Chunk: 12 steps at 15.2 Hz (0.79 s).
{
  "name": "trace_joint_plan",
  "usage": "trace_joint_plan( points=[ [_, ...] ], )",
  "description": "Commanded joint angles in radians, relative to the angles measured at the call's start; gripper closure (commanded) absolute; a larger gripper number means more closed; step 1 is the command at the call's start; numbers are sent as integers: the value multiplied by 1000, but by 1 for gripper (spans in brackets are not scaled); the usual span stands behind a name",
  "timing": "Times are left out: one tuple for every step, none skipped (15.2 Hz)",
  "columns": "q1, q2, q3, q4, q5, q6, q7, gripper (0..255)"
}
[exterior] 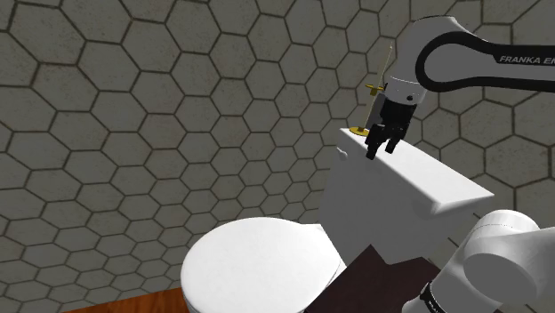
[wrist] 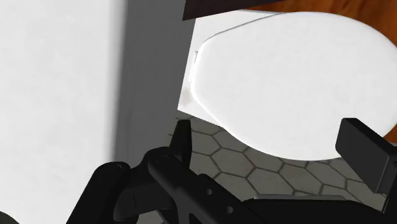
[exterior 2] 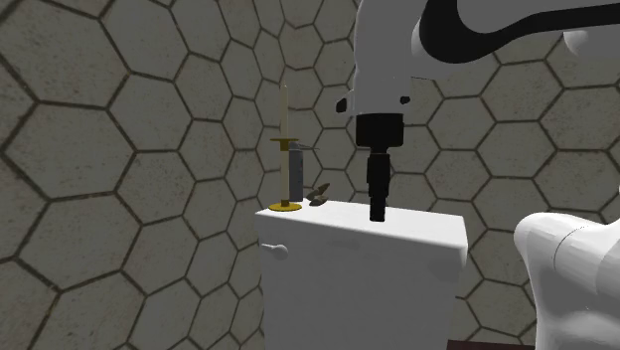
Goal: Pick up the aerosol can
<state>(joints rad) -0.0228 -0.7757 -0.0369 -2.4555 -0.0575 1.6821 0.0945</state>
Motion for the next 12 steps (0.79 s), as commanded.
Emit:
trace_joint_plan(
  points=[
    [0,0,0,0,0,0,0,0],
    [-9,16,-17,14,-15,10,-19,0],
    [-17,32,-34,29,-30,19,-37,0],
    [-25,49,-50,44,-44,29,-56,0],
    [-32,67,-66,61,-57,38,-74,0],
    [-39,85,-82,78,-69,47,-92,0],
    [-46,104,-99,97,-80,57,-110,0],
    [-52,123,-114,116,-90,66,-128,0],
    [-57,143,-130,136,-100,75,-146,0],
    [-62,163,-146,157,-108,83,-164,0],
    [-66,184,-162,179,-115,92,-182,0],
    [-70,205,-177,202,-122,100,-199,0]
  ],
)
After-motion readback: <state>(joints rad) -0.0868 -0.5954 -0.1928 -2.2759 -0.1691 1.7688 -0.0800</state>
